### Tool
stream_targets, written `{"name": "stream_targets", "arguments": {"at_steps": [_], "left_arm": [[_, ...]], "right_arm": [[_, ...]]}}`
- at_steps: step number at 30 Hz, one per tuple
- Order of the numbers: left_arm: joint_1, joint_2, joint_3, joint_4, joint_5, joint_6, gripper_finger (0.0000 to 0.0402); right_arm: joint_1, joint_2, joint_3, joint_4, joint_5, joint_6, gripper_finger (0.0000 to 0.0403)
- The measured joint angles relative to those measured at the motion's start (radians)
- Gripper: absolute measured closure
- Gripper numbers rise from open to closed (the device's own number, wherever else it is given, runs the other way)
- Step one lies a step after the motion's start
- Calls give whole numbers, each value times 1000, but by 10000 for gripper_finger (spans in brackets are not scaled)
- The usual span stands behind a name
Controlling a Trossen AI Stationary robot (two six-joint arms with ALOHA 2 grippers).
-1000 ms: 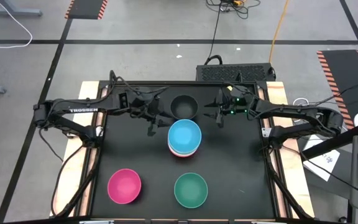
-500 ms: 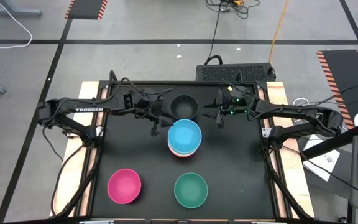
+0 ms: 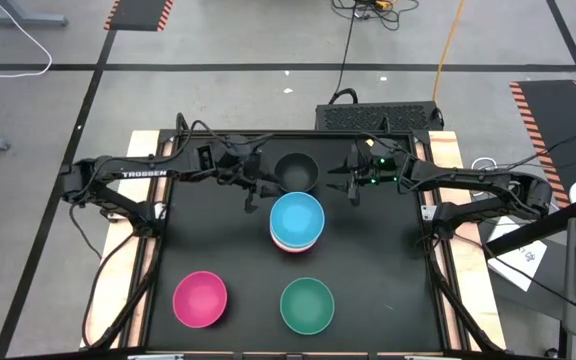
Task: Nest bowls inside each other
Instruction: Stack the pink bowl on the blue bowl
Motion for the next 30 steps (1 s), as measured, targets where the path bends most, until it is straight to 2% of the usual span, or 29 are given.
{"name": "stream_targets", "arguments": {"at_steps": [6, 11, 17, 24, 30], "left_arm": [[4, 3, -1, -6, 5, 17, 211], [9, -6, -1, -17, -35, 54, 211], [11, -66, -1, -33, -50, 123, 211], [11, -185, -14, -94, -104, 149, 211], [14, -312, -136, -111, -150, 99, 211]], "right_arm": [[0, 0, 0, -18, 0, 0, 197], [6, 0, -4, -39, -1, -14, 197], [33, -23, -82, 57, -8, -39, 197], [10, -186, -186, 139, 17, -28, 197], [7, -327, -252, 98, 69, -11, 197]]}}
